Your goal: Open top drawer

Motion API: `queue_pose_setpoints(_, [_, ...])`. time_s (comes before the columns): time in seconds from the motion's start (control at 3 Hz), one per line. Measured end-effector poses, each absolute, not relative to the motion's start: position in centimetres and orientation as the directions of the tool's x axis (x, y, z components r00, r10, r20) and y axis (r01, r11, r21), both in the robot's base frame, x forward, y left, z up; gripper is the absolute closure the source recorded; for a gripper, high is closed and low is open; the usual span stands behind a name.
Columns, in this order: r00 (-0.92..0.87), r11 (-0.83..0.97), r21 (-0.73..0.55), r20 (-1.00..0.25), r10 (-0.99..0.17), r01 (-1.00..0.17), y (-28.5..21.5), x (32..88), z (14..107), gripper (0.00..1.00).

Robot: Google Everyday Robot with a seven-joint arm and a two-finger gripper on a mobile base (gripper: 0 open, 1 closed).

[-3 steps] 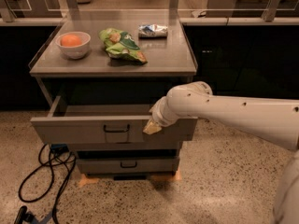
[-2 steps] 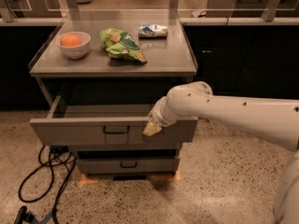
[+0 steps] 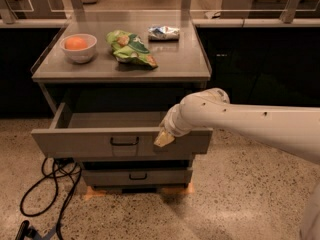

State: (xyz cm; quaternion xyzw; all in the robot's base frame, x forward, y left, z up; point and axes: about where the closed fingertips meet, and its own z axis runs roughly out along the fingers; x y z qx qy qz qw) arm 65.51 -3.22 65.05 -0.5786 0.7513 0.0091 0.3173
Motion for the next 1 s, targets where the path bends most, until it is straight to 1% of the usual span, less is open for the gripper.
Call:
queue_pose_setpoints(0.33, [-0.134, 0.342, -0.374, -0.482, -0.866, -0.862, -3.54, 64.4, 64.56, 1.0])
queue_pose_setpoints(0.67, [-0.134, 0.342, -0.375, -0.482, -0.866, -0.862, -3.39, 64.27, 64.96, 1.0])
queue_pose_setpoints(1.0, [-0.121, 0.336, -0.404, -0.472, -0.873, -0.851, -3.28, 64.37, 65.54, 1.0])
